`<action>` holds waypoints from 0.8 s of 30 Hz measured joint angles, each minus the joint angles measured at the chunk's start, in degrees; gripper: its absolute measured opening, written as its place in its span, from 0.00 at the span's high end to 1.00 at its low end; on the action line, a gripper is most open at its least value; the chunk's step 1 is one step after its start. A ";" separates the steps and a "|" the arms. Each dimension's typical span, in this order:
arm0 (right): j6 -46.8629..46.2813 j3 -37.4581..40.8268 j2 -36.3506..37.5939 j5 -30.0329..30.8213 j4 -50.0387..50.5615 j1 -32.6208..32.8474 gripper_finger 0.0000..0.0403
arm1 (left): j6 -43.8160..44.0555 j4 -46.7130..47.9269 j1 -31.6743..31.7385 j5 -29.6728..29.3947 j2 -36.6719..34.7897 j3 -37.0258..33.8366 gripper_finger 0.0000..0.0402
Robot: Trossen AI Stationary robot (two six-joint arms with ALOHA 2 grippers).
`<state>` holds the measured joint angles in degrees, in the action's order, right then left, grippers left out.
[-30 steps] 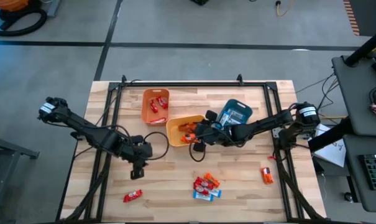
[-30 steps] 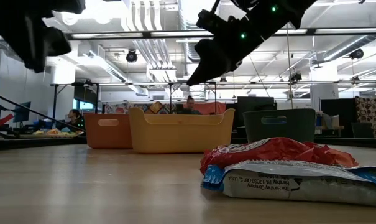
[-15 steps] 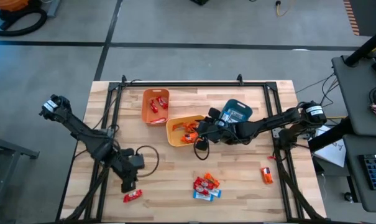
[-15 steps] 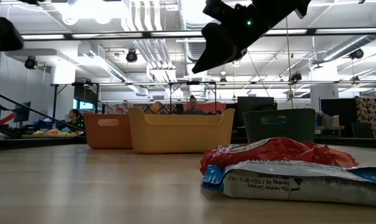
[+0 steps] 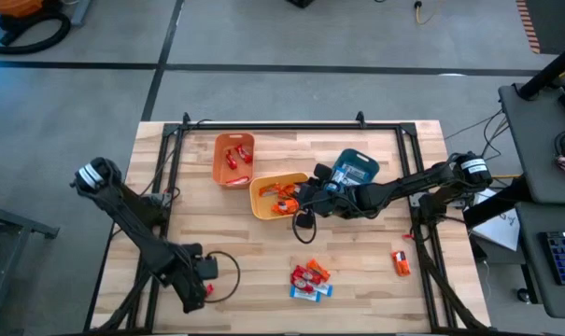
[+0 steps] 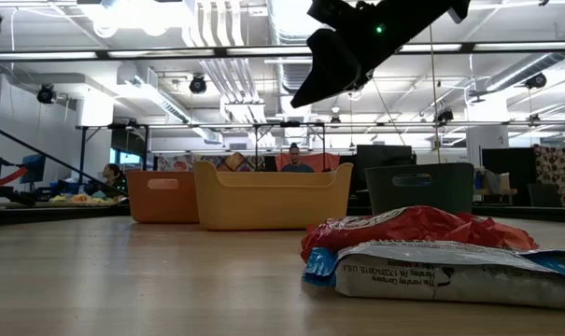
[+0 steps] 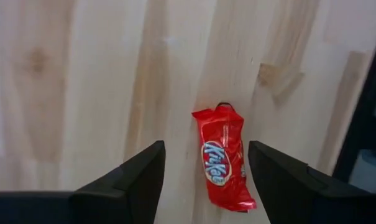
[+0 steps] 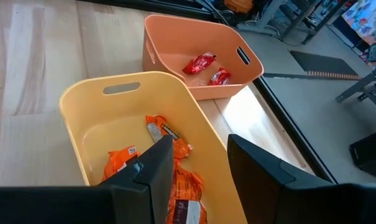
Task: Sort candy
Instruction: Put the red chocolate into the orange bin
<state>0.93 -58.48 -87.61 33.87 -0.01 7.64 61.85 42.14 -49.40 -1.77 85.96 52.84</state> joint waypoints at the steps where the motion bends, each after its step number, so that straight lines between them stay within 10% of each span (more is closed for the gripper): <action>1: -0.08 0.00 0.00 0.00 0.11 0.00 0.64 | 0.29 -0.42 -0.31 0.50 1.03 0.00 0.47; 24: -1.10 0.00 0.00 -0.02 1.39 0.00 0.64 | 2.18 -6.16 -1.08 5.36 11.00 0.13 0.50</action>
<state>-0.16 -58.48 -87.61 33.85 1.37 7.64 64.03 35.98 -50.48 3.60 96.96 52.97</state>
